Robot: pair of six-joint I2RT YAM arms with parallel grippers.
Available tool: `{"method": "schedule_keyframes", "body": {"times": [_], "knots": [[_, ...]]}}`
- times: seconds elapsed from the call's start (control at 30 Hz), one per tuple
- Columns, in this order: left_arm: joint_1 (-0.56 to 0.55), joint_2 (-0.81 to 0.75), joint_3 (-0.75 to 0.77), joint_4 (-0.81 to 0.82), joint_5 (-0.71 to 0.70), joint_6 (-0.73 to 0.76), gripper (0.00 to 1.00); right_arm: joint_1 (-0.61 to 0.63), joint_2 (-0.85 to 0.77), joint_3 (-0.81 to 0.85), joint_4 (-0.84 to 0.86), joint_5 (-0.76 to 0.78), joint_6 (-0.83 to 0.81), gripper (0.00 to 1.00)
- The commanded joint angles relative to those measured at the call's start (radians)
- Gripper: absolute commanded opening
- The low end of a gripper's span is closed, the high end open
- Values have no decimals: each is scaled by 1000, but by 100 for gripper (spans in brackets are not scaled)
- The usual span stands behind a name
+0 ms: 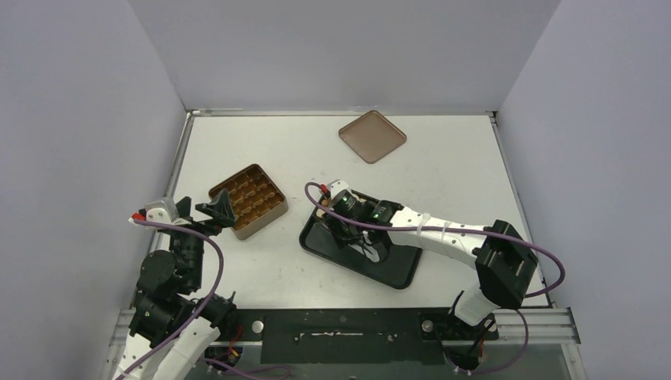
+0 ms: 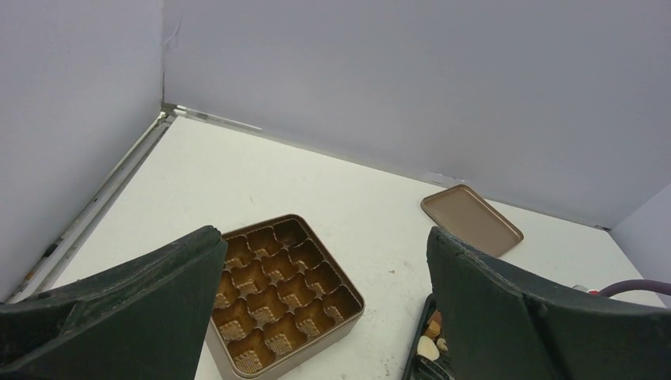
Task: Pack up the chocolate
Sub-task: Pick up the fake chocolate from the plate.
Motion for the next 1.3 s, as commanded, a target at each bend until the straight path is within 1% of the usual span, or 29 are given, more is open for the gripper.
{"method": "schedule_keyframes", "body": {"times": [0.0, 0.33, 0.57, 0.73, 1.0, 1.27], "knots": [[-3, -1, 1, 43, 11, 16, 97, 4, -1, 10, 71, 38, 5, 47], [-3, -6, 2, 42, 12, 16, 97, 3, 54, 29, 81, 70, -6, 44], [-3, -8, 2, 43, 12, 14, 97, 3, 34, 22, 77, 80, 0, 27], [-3, -10, 1, 43, 13, 15, 97, 5, 15, 19, 71, 75, 6, 18], [-3, -10, 2, 43, 13, 14, 97, 5, -38, 18, 64, 66, 18, 12], [-3, -7, 1, 44, 18, 13, 97, 5, -78, 40, 63, 62, 16, 12]]}}
